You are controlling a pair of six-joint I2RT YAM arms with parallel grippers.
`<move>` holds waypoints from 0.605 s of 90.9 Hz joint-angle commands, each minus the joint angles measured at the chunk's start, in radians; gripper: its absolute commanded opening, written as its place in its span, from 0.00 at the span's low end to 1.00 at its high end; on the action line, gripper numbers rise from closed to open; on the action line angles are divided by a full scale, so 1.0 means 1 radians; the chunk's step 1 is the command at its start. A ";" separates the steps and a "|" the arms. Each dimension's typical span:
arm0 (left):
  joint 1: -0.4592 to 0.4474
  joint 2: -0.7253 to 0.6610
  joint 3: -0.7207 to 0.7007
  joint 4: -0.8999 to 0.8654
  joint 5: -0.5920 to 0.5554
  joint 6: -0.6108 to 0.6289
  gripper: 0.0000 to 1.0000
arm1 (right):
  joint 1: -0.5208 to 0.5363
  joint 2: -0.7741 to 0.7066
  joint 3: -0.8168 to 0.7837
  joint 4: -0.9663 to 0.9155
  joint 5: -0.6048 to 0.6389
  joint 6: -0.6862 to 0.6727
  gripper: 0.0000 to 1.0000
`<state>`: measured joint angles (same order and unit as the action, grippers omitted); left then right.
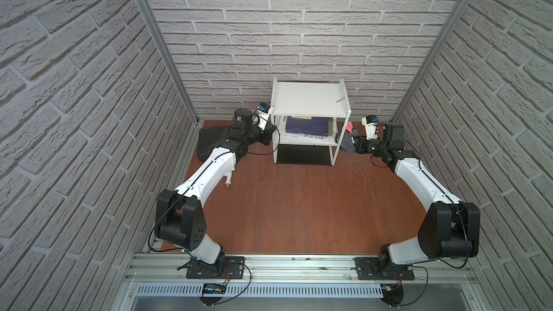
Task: Wipe the bookshelf clean with a cloth
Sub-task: Wipe the dust from the shelf.
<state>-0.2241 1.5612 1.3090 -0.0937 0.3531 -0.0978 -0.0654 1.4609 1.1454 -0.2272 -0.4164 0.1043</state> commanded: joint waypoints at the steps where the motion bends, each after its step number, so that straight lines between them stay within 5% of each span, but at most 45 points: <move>1: 0.023 -0.003 -0.018 -0.062 -0.057 -0.075 0.00 | 0.001 -0.100 0.099 -0.089 0.120 -0.070 0.03; 21: 0.023 0.001 -0.026 -0.051 -0.051 -0.077 0.00 | 0.025 -0.152 0.071 0.292 -0.280 0.167 0.03; 39: 0.024 -0.010 -0.033 -0.054 -0.042 -0.071 0.00 | 0.052 -0.089 -0.085 0.140 -0.255 0.071 0.03; 55: 0.041 -0.023 -0.037 -0.062 -0.018 -0.067 0.00 | 0.055 -0.295 -0.096 -0.017 -0.112 -0.086 0.03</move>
<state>-0.2237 1.5562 1.3029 -0.0914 0.3557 -0.0971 -0.0174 1.3403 1.0157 -0.1925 -0.5732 0.1173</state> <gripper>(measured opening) 0.144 0.138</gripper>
